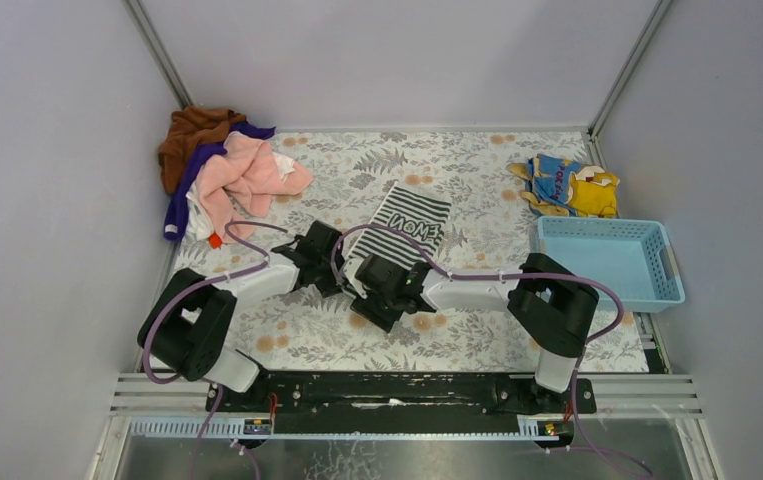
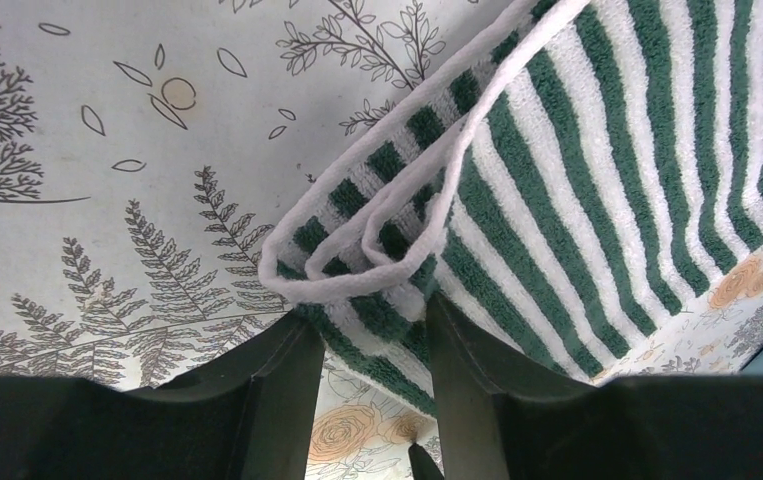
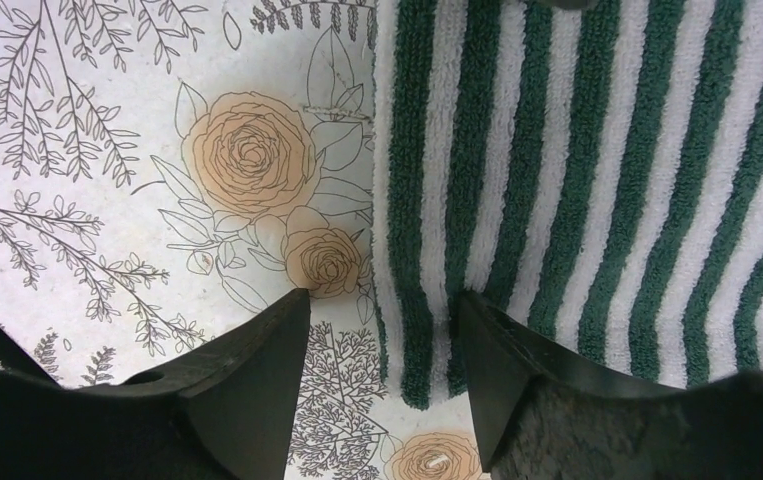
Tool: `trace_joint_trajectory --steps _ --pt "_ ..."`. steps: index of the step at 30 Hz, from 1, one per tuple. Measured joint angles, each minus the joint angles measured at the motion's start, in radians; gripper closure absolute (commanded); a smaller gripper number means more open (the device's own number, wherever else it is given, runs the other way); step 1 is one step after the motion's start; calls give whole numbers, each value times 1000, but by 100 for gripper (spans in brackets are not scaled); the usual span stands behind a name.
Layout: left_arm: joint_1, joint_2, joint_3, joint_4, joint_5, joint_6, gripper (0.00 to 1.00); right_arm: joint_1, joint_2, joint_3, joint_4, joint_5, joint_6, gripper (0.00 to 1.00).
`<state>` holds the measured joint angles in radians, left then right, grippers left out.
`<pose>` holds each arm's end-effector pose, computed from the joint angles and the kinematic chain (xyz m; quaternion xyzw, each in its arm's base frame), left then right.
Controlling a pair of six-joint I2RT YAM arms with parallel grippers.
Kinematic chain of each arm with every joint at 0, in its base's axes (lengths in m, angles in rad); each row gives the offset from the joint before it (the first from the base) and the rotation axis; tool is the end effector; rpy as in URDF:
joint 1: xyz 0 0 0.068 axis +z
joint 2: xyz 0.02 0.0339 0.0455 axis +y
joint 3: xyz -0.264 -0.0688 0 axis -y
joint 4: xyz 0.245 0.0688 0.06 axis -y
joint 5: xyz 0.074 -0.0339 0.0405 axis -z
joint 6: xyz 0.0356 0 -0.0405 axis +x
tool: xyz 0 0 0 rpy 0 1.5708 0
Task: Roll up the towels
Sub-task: Roll the towel at the center of the board.
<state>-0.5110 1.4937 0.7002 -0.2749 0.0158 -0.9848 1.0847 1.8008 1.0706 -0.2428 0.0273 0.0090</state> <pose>0.2327 -0.1311 0.1481 -0.2254 0.9420 -0.1747 0.1770 0.1711 0.3218 0.1612 -0.4861 0.8227 0.1420 0.2583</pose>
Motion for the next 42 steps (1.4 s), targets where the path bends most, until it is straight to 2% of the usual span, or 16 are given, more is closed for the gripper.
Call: trace_joint_trajectory --steps 7,15,25,29,33,35,36,40,42 --pt "0 15 12 0 -6 19 62 13 -19 -13 -2 24 -6 37" --pt "0 17 13 1 -6 25 62 16 -122 -10 -36 40 -34 38" --pt "0 18 14 3 -6 37 62 17 -10 -9 5 74 -54 43" --pt "1 21 16 3 -5 41 62 19 -2 -12 29 86 -54 57" --pt "10 21 16 3 1 45 63 19 7 -10 43 90 -55 85" --pt "20 20 15 4 7 48 63 19 10 -8 47 95 -54 96" --pt "26 18 14 4 11 51 62 19 10 -8 47 94 -52 99" --pt "50 -5 -1 -5 13 64 60 17 7 -8 62 58 -32 100" --pt "58 -23 -8 -23 10 70 53 16 5 -8 74 9 -6 100"
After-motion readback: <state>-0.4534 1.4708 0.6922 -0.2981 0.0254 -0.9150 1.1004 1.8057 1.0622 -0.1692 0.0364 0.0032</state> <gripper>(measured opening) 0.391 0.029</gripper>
